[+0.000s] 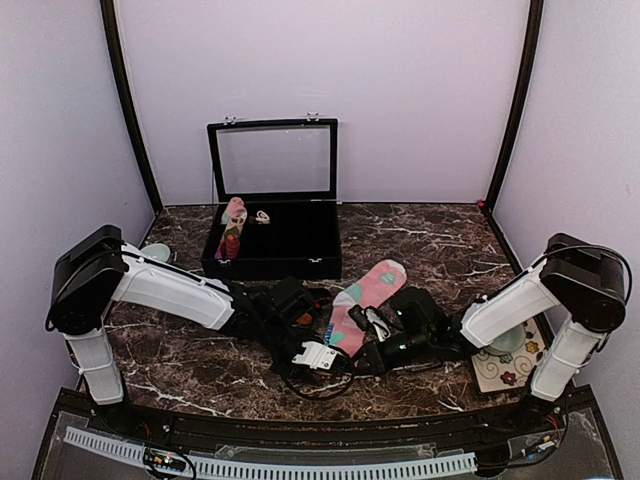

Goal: Roll the socks
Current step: Roll the sock at the center of the board.

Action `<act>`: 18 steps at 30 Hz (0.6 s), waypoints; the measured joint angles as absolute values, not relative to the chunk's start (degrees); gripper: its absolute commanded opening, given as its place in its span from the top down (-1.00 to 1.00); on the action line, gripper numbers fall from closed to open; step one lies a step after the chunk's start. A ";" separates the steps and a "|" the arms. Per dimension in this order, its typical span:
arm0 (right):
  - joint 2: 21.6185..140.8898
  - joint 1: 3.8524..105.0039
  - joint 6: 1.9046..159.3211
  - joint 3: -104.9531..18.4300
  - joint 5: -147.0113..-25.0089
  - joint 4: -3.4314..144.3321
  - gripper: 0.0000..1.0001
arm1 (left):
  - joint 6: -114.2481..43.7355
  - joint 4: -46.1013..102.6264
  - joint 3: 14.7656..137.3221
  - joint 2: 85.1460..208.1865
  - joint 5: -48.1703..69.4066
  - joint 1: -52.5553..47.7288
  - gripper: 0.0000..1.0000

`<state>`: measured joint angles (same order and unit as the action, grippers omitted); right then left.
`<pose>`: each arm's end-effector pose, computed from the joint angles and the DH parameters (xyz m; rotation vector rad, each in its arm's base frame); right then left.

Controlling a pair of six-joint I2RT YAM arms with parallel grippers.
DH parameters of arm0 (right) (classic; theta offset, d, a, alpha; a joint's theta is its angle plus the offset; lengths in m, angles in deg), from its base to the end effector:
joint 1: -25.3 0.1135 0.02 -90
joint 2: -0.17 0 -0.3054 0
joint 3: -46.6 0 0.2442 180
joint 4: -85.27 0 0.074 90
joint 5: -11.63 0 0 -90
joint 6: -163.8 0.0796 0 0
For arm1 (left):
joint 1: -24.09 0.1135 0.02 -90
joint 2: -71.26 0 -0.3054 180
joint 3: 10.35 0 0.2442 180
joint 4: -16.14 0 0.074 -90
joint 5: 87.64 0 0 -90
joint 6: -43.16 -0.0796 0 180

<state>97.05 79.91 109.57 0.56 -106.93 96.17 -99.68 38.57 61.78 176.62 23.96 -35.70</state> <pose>0.1550 0.2838 0.1350 -0.7165 2.4667 1.3025 0.1702 -0.3506 0.1520 2.1777 1.2731 -0.5266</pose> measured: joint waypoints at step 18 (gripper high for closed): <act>97.05 79.01 110.40 2.24 -110.53 97.92 0.84 | -101.23 37.48 63.84 178.68 20.25 -36.18 0.76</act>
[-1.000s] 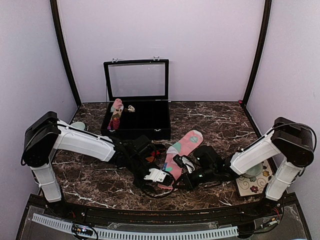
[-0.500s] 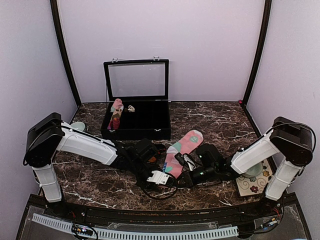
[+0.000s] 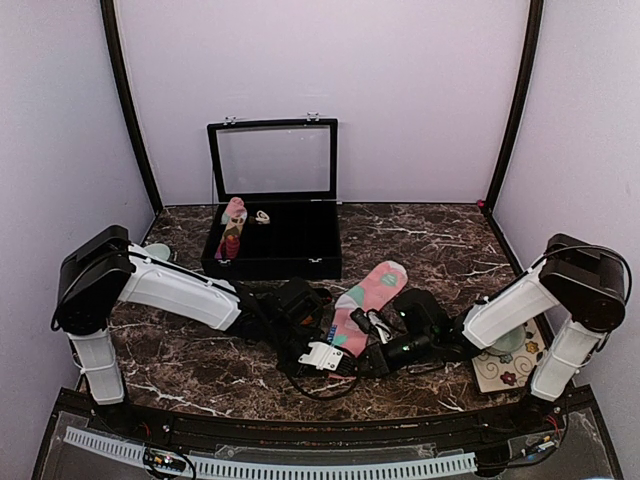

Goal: Roll the socks
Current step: Roll the sock at the center of the board.

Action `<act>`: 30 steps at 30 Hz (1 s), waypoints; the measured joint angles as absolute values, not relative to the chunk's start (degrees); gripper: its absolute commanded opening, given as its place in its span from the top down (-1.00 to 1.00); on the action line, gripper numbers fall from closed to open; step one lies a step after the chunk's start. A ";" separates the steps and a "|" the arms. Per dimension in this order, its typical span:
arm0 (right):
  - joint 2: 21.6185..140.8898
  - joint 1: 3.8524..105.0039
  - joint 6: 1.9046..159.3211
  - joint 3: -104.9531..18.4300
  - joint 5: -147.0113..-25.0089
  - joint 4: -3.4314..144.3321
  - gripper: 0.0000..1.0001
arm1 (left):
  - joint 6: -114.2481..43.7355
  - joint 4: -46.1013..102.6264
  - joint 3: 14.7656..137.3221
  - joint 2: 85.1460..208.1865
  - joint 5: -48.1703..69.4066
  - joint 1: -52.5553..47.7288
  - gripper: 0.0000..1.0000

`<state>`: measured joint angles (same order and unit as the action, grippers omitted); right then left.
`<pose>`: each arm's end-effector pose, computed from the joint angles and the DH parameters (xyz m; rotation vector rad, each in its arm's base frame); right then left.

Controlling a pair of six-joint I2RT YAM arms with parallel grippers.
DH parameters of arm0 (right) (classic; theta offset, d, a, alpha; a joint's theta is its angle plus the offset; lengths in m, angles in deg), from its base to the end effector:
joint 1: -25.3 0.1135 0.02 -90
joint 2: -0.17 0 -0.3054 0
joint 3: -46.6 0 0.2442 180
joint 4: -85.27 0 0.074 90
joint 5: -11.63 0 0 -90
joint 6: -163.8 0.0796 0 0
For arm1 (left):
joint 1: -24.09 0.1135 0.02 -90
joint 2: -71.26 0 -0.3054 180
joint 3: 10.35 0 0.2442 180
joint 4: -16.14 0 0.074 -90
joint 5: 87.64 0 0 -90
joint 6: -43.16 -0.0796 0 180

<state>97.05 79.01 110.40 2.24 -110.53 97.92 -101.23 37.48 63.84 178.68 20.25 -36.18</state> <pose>0.1515 0.2779 0.1323 -0.7219 2.4795 1.3689 0.1784 -0.3617 0.1491 2.1785 1.2472 -0.4352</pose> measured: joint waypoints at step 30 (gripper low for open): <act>81.27 97.22 74.09 8.03 -84.41 91.58 0.04 | -88.11 71.40 84.80 195.48 53.80 -26.13 0.89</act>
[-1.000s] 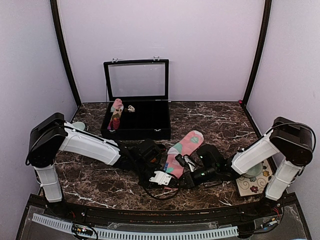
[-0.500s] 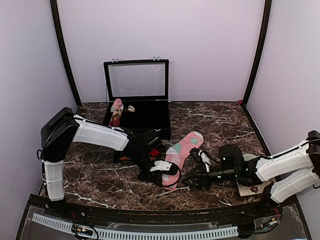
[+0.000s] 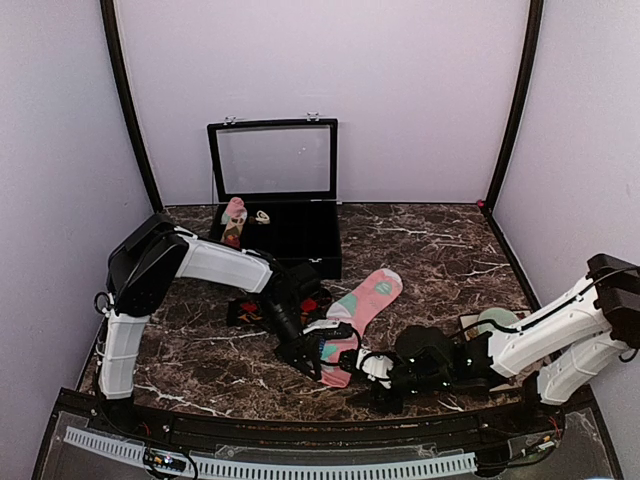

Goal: Roll the socks
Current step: Roll the sock at the center of the board.

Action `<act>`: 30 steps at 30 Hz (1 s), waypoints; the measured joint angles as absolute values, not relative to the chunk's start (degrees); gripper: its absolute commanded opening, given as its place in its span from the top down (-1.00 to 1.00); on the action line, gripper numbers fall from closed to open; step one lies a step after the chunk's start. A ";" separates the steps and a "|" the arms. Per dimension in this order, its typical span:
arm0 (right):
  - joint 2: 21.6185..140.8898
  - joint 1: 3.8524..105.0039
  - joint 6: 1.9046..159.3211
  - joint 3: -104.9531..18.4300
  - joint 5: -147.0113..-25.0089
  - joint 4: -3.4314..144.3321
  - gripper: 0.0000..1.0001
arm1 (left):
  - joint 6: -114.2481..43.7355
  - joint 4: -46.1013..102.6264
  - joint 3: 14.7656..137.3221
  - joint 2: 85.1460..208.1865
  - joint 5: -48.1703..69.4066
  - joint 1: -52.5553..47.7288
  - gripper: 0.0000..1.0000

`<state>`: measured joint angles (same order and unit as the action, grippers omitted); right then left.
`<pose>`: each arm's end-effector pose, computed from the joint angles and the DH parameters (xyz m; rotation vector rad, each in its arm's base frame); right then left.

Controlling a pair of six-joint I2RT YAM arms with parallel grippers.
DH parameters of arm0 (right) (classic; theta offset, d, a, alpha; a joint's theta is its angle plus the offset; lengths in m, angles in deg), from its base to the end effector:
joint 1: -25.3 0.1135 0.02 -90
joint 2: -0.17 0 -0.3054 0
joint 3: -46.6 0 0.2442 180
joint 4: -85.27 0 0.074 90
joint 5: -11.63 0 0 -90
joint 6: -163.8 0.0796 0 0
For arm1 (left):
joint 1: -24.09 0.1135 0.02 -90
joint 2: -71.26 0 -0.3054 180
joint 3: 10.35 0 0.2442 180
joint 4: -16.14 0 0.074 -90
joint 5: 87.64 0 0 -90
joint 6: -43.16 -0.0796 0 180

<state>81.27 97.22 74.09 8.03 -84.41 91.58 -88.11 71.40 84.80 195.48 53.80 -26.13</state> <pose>0.0778 0.2652 0.1597 -1.4087 1.8460 0.7926 0.2192 -0.3606 0.1244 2.0579 1.9116 -1.3593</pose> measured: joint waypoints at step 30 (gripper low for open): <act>92.97 100.96 66.49 0.19 -70.82 93.74 0.81 | -88.13 77.39 87.36 196.97 56.27 -25.52 0.35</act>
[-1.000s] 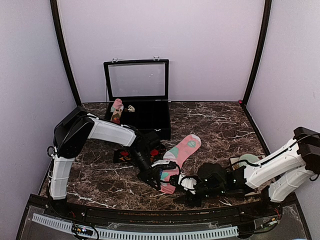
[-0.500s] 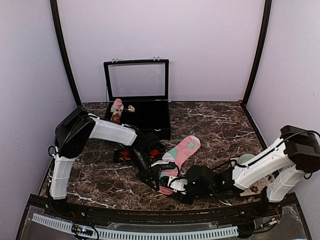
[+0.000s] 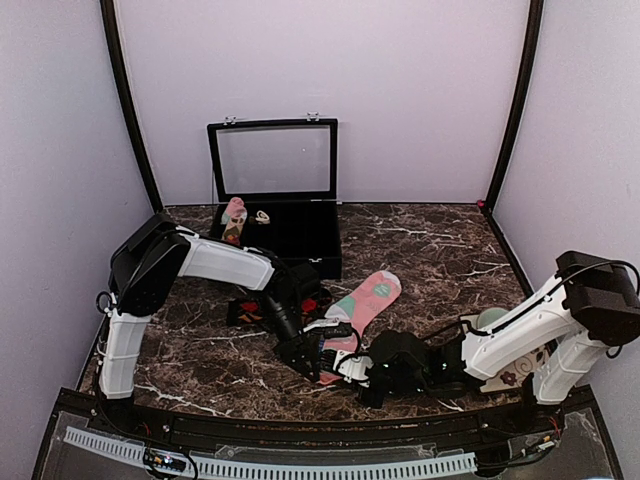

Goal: Roll the socks
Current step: Roll the sock at the center of the board.

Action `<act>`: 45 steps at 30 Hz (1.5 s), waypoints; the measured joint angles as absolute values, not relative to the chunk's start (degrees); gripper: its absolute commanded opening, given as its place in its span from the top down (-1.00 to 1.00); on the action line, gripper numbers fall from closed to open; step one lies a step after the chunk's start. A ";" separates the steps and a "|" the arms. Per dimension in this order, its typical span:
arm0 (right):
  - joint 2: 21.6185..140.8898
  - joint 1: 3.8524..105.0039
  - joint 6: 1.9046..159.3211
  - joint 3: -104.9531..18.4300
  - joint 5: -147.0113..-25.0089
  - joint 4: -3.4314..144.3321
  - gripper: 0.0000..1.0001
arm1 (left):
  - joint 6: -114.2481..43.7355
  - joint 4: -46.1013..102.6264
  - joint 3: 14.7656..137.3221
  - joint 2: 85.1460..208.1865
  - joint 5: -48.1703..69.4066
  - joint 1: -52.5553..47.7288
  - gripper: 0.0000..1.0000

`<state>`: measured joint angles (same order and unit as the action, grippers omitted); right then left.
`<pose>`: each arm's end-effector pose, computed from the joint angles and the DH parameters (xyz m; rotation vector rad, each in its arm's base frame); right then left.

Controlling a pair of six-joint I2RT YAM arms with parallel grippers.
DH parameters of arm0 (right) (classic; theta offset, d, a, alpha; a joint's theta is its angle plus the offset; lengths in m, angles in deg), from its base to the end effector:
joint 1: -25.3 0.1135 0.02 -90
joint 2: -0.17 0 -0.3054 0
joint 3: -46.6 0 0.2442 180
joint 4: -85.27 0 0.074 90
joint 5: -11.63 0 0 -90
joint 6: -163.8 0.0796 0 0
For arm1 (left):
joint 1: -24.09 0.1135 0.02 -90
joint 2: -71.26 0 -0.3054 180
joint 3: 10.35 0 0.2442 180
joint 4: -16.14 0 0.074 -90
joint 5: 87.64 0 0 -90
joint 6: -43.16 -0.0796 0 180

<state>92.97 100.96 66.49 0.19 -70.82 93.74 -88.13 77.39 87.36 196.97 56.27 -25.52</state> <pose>0.0904 0.3113 0.1477 -1.4506 1.7510 0.4997 0.2202 -0.3581 0.1260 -1.9683 -1.9248 1.3976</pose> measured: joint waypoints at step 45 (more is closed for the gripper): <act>101.05 82.27 111.93 0.76 -103.89 101.70 1.00 | -92.77 51.45 68.69 174.83 38.10 -33.69 0.06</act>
